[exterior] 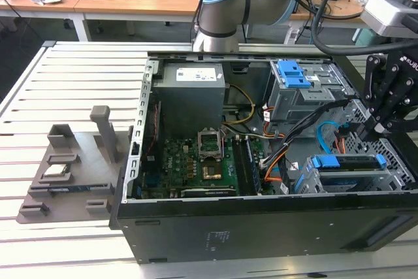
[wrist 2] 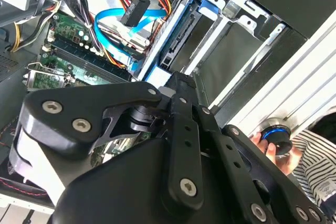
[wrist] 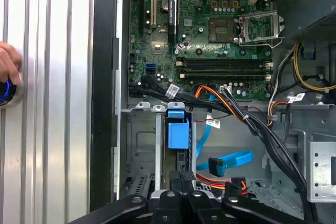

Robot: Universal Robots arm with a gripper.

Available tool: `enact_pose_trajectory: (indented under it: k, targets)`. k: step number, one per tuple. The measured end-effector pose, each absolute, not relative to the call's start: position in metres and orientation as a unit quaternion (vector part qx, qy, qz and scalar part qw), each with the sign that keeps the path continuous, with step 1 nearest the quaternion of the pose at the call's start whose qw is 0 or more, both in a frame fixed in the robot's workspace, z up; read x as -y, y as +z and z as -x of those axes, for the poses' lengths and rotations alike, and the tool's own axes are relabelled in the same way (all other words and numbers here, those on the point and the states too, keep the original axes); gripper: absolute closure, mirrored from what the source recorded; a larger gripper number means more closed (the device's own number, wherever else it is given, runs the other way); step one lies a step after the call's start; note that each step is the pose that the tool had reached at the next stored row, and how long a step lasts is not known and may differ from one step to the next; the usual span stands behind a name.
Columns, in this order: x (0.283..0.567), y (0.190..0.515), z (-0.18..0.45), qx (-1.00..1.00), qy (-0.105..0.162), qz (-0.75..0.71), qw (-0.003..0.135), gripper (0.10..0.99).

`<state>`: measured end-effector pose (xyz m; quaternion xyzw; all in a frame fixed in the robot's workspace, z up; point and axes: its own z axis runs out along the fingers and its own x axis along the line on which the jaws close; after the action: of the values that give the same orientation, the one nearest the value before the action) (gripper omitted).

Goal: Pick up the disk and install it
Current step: 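Insert the first disk wire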

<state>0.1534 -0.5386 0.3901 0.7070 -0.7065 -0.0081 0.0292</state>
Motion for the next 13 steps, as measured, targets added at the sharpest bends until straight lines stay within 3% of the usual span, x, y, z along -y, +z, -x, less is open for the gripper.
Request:
enact_pose_trajectory:
  k: [13]
  targets:
    - [0.502,0.387,-0.170,0.707,-0.006,-0.707,0.031,0.980]
